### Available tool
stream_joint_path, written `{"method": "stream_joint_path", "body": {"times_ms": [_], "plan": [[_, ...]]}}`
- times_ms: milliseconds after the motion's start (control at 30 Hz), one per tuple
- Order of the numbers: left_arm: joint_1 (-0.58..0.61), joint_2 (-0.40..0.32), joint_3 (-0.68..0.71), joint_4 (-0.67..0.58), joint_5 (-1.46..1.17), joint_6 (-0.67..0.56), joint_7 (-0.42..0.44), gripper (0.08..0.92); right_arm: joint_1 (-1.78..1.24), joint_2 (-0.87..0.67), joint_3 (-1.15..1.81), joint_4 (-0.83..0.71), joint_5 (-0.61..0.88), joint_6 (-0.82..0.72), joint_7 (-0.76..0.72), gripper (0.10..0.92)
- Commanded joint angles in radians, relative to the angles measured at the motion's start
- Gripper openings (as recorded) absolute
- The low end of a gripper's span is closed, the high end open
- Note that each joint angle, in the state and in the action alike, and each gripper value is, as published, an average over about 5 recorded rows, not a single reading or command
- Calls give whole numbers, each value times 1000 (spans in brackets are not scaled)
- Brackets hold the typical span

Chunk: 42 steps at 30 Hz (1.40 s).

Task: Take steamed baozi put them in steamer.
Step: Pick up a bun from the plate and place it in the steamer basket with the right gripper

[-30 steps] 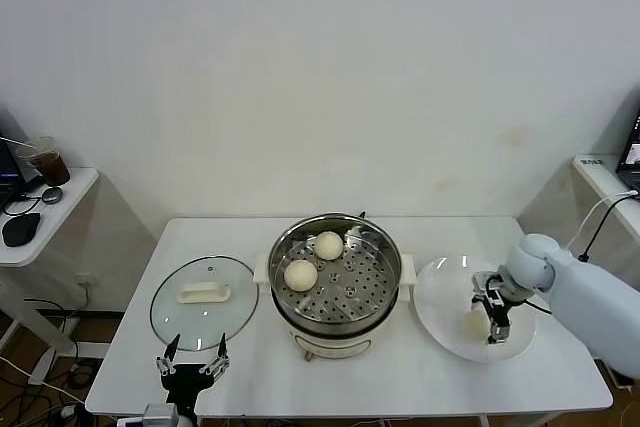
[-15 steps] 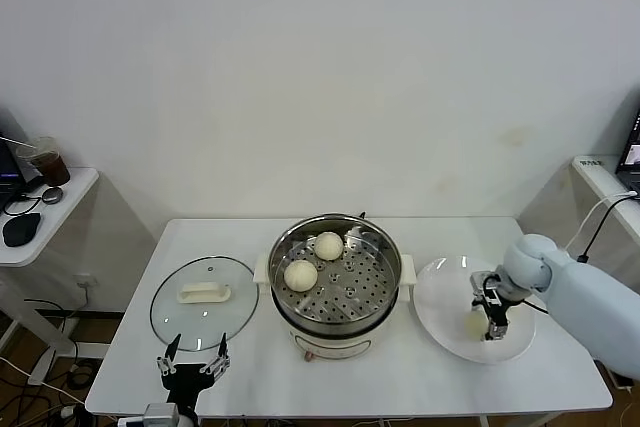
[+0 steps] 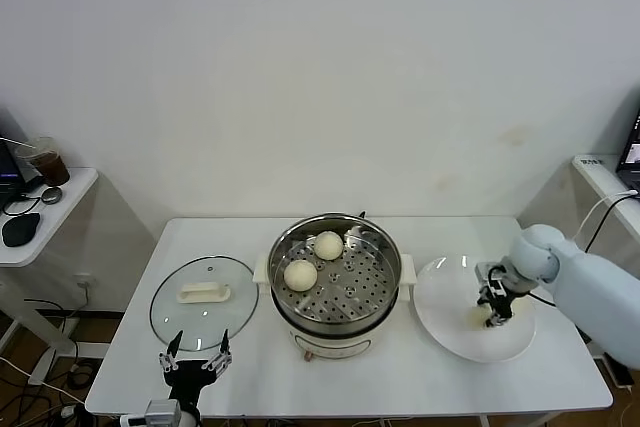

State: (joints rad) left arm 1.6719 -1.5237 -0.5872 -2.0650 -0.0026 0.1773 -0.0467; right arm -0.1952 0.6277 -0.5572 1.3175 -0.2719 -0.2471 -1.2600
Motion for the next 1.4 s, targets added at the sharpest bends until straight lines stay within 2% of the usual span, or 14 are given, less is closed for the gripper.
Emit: {"method": "stream_joint_path", "body": {"times_ms": [33, 267, 467, 567, 633, 700, 767, 933, 1100, 1267, 1400], "plan": [[-3, 0, -1, -6, 16, -1, -3, 823, 391, 45, -227, 14, 178, -19, -29, 450], [4, 5, -7, -29, 42, -3, -10, 823, 784, 259, -450, -30, 403, -30, -65, 450], [16, 6, -11, -63, 42, -5, -18, 823, 882, 390, -505, -31, 530, 23, -72, 450], [21, 6, -9, -73, 42, -6, -21, 823, 878, 415, -541, 0, 586, 205, -21, 450], [23, 6, -7, -79, 42, -5, -22, 823, 875, 428, -588, 15, 588, 411, 56, 450], [24, 4, -5, -83, 42, -5, -22, 823, 867, 437, -621, 31, 532, 564, 115, 452], [25, 3, -2, -87, 42, -5, -23, 823, 853, 436, -637, 64, 438, 641, 139, 455], [26, -2, 3, -88, 42, -6, -25, 823, 822, 432, -683, 165, 240, 719, 183, 458], [24, -7, 4, -87, 41, -6, -26, 823, 777, 464, -688, 195, 85, 790, 224, 458], [22, -9, 2, -87, 39, -6, -26, 823, 727, 493, -682, 190, -1, 845, 234, 458], [19, -9, 0, -83, 38, -5, -26, 823, 694, 503, -691, 194, -8, 856, 220, 458]]}}
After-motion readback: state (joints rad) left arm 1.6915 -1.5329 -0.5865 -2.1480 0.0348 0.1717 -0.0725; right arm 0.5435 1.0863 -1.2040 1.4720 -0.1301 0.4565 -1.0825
